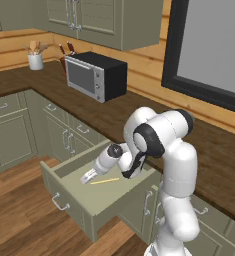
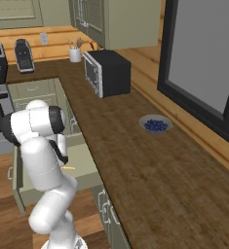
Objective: Take a straw from the drawer in front and place it inside the glass cup on the dining counter.
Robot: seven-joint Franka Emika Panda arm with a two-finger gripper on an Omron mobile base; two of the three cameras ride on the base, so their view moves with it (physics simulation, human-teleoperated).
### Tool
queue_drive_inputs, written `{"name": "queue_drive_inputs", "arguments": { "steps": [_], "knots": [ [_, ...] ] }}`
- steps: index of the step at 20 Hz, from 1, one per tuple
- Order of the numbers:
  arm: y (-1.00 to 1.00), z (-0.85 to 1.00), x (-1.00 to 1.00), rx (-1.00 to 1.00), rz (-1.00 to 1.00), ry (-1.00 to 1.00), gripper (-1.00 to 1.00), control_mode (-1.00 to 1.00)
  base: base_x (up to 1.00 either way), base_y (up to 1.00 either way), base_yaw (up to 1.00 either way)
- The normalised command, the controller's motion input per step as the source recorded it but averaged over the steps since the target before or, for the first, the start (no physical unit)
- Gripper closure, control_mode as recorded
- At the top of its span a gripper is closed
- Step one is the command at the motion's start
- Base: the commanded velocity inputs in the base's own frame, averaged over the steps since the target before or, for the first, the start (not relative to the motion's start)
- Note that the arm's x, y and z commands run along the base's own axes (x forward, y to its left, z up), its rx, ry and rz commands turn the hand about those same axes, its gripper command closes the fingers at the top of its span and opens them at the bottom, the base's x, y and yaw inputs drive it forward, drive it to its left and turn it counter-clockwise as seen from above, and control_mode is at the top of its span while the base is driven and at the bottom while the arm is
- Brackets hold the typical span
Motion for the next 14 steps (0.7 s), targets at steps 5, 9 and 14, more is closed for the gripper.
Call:
{"name": "queue_drive_inputs", "arguments": {
  "steps": [5, 9, 14],
  "knots": [
    [0.05, 1.0, 0.44, -0.04, -0.06, 0.13, -1.0, -1.0, 0.0, 0.0, 0.0],
    [0.19, 0.99, 0.01, -0.16, -0.08, 0.11, -1.0, -1.0, 0.0, 0.0, 0.0],
    [0.01, 0.18, 0.18, -0.24, -0.05, 0.27, -1.0, -1.0, 0.0, 0.0, 0.0]
  ]
}}
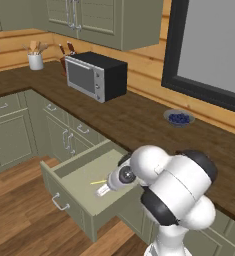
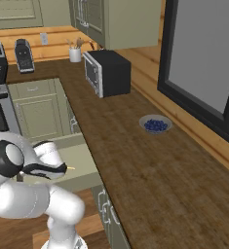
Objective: Take a straw from the drawer in front and place it inside the glass cup on the dining counter.
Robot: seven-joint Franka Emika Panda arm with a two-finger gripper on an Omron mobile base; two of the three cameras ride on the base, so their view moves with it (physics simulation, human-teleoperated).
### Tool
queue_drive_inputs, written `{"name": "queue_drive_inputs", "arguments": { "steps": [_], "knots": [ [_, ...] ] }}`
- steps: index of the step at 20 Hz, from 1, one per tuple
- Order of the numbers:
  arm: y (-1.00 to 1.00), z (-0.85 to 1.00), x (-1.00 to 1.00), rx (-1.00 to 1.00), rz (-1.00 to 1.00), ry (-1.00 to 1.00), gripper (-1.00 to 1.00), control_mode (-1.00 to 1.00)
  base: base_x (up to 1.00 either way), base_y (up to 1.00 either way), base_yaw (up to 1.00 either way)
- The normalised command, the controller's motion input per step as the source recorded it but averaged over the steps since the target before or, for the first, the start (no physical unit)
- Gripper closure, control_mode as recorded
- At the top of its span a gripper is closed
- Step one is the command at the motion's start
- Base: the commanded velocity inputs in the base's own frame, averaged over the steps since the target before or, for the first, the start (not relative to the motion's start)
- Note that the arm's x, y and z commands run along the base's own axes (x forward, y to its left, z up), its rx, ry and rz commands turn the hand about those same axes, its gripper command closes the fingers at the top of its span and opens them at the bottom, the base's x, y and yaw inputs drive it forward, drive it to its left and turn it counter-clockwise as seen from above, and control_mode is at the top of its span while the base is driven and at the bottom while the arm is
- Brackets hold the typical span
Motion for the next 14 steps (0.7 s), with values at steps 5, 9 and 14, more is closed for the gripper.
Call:
{"name": "queue_drive_inputs", "arguments": {
  "steps": [5, 9, 14],
  "knots": [
    [0.06, 0.65, 0.3, -0.08, -0.02, 0.2, -1.0, -1.0, 0.0, 0.0, 0.0],
    [0.32, 1.0, 0.38, 0.0, -0.03, 0.02, -1.0, -1.0, 0.0, 0.0, 0.0],
    [0.53, 1.0, 0.3, 0.0, -0.02, 0.0, -1.0, -1.0, 0.0, 0.0, 0.0]
  ]
}}
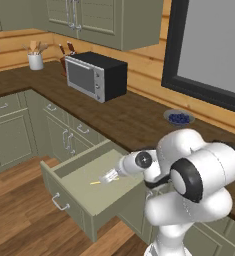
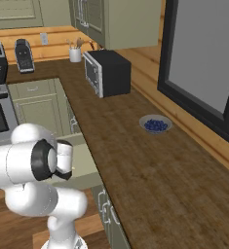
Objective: Take a straw from the drawer in front and place it inside the glass cup on the dining counter.
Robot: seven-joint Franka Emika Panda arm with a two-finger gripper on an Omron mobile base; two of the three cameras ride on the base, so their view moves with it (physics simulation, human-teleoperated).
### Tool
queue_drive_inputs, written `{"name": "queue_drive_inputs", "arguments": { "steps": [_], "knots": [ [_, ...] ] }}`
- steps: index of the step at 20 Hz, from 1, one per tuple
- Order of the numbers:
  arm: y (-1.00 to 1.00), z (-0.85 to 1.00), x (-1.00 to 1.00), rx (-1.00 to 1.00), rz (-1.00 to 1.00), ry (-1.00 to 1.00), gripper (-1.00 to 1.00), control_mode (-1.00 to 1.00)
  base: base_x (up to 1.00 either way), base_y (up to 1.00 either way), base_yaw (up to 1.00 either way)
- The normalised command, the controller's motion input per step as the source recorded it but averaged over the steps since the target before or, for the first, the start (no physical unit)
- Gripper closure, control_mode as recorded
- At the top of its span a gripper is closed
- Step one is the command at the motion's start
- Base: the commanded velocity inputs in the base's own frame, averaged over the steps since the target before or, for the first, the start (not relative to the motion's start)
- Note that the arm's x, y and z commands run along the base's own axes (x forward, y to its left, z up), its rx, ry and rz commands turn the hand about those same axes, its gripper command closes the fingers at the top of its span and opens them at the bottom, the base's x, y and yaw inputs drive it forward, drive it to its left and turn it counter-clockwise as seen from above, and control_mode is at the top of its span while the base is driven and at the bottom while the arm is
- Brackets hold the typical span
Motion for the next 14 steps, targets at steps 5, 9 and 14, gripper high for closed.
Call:
{"name": "queue_drive_inputs", "arguments": {
  "steps": [5, 9, 14],
  "knots": [
    [0.64, 1.0, 0.24, 0.0, -0.05, 0.0, -1.0, -1.0, 0.0, 0.0, 0.0],
    [0.62, 1.0, 0.28, -0.05, -0.08, 0.0, -1.0, -1.0, 0.0, 0.0, 0.0],
    [0.55, 1.0, 0.32, -0.1, -0.06, -0.04, -1.0, -1.0, 0.0, 0.0, 0.0]
  ]
}}
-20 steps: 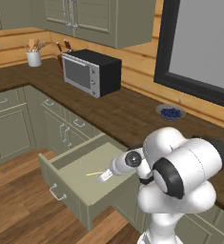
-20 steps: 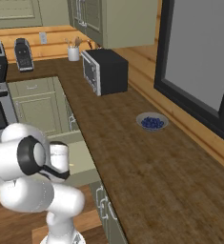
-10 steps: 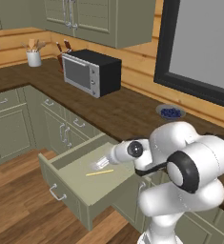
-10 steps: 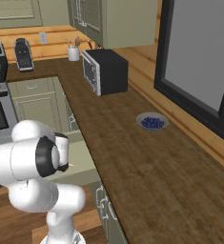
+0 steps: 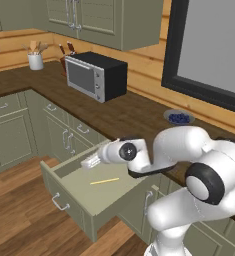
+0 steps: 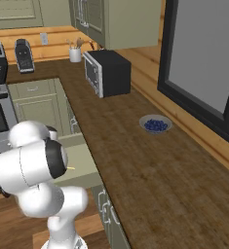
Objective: Take a straw from the drawer in front and place it inside the glass cup on the dining counter.
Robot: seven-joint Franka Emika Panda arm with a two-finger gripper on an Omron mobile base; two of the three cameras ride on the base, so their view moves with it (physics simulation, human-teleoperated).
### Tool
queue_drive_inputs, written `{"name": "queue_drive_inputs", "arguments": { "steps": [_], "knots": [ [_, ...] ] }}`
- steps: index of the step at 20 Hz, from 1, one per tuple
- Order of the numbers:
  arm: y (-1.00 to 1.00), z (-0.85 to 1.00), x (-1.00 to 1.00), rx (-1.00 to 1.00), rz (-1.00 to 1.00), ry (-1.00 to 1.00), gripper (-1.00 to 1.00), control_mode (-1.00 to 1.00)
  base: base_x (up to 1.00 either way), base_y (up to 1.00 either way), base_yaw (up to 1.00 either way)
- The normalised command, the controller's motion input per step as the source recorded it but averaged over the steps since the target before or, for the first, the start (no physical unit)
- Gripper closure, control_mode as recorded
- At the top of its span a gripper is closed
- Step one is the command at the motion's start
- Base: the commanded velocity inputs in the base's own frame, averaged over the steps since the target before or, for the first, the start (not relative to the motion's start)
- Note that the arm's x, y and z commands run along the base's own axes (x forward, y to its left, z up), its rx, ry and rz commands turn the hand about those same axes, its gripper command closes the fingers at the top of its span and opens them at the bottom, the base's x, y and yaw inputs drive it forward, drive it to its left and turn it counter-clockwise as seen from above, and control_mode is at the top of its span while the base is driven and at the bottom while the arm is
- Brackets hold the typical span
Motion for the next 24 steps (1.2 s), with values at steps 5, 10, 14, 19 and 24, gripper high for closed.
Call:
{"name": "queue_drive_inputs", "arguments": {
  "steps": [5, 10, 14, 19, 24],
  "knots": [
    [0.45, 1.0, 0.31, -0.07, -0.01, -0.01, -1.0, -1.0, 0.0, 0.0, 0.0],
    [0.25, 1.0, 0.41, -0.13, 0.0, -0.02, -1.0, -1.0, 0.0, 0.0, 0.0],
    [0.0, 0.67, 0.26, -0.3, 0.0, 0.17, -1.0, -1.0, 0.0, 0.0, 0.0],
    [0.0, -0.14, 0.1, -0.41, 0.0, 0.42, -1.0, -1.0, 0.0, 0.0, 0.0],
    [0.0, -0.62, -0.01, -0.34, 0.0, 0.43, -1.0, -1.0, 0.0, 0.0, 0.0]
  ]
}}
